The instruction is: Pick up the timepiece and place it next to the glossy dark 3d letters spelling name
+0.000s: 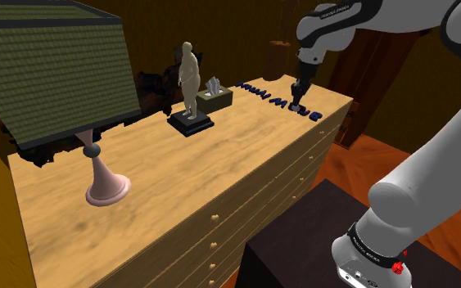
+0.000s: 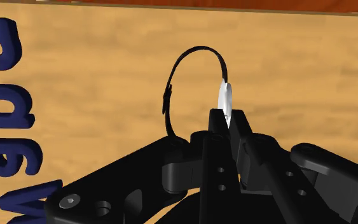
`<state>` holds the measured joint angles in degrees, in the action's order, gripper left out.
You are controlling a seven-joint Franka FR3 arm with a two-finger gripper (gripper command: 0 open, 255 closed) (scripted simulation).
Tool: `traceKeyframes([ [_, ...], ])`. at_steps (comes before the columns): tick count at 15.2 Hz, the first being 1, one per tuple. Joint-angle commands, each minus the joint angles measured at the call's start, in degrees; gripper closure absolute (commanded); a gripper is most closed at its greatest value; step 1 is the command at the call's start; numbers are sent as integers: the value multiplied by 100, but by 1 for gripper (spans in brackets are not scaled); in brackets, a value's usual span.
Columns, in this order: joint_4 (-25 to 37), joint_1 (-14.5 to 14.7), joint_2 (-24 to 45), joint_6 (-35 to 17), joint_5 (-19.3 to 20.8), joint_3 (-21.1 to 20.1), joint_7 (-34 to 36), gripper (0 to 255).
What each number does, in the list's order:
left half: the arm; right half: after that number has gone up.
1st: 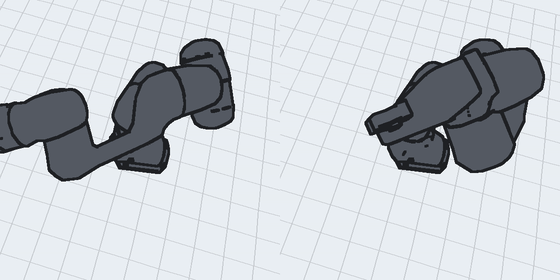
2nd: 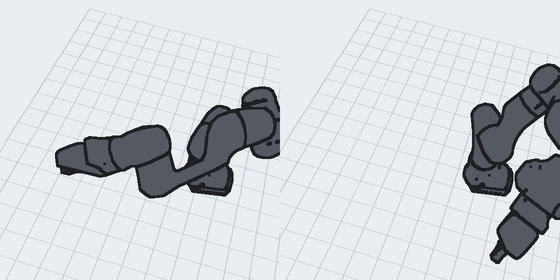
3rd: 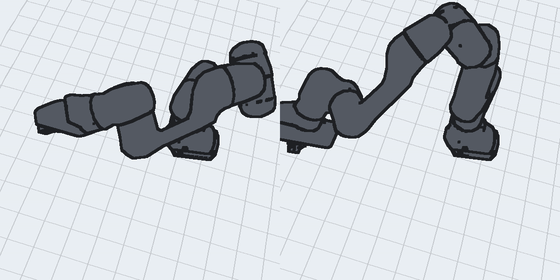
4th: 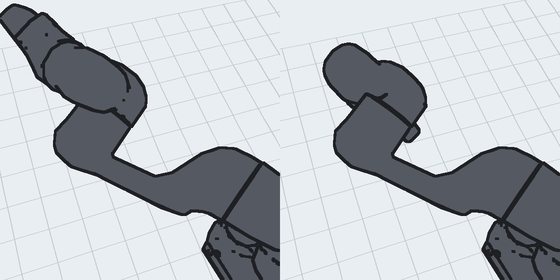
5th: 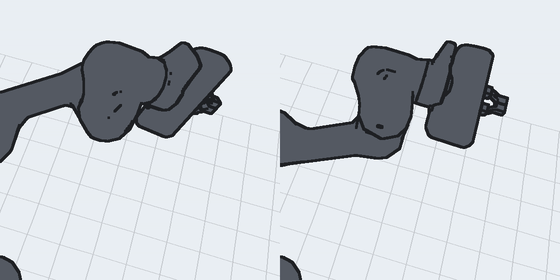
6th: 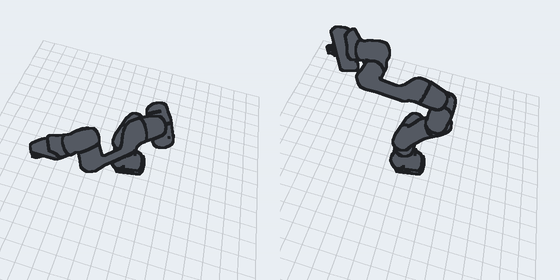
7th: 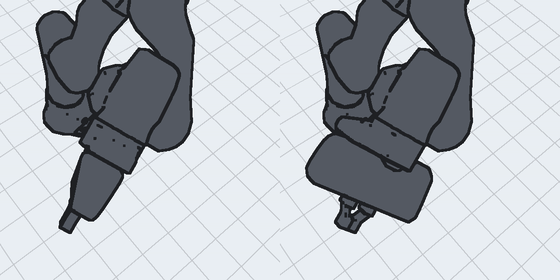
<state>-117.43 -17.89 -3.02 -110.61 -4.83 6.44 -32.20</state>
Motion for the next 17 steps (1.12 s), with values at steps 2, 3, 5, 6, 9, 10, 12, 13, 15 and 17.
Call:
traceKeyframes([
  [2,225,-206,148,113,23,229,-428,255],
  [3,310,-272,217,141,24,299,-562,255],
  [5,336,-331,302,92,18,361,-690,255],
  [6,282,-331,322,18,12,361,-698,255],
  [9,126,-331,390,-203,-8,361,-724,255],
  [10,76,-332,414,-277,-16,361,-733,255],
  [12,-19,-332,468,-423,-32,360,-752,255],
  [13,-65,-332,496,-496,-40,360,-762,255],
  [15,-153,-333,556,-642,-59,360,-783,255],
  [17,-236,-333,621,-788,-79,358,-805,255],
])
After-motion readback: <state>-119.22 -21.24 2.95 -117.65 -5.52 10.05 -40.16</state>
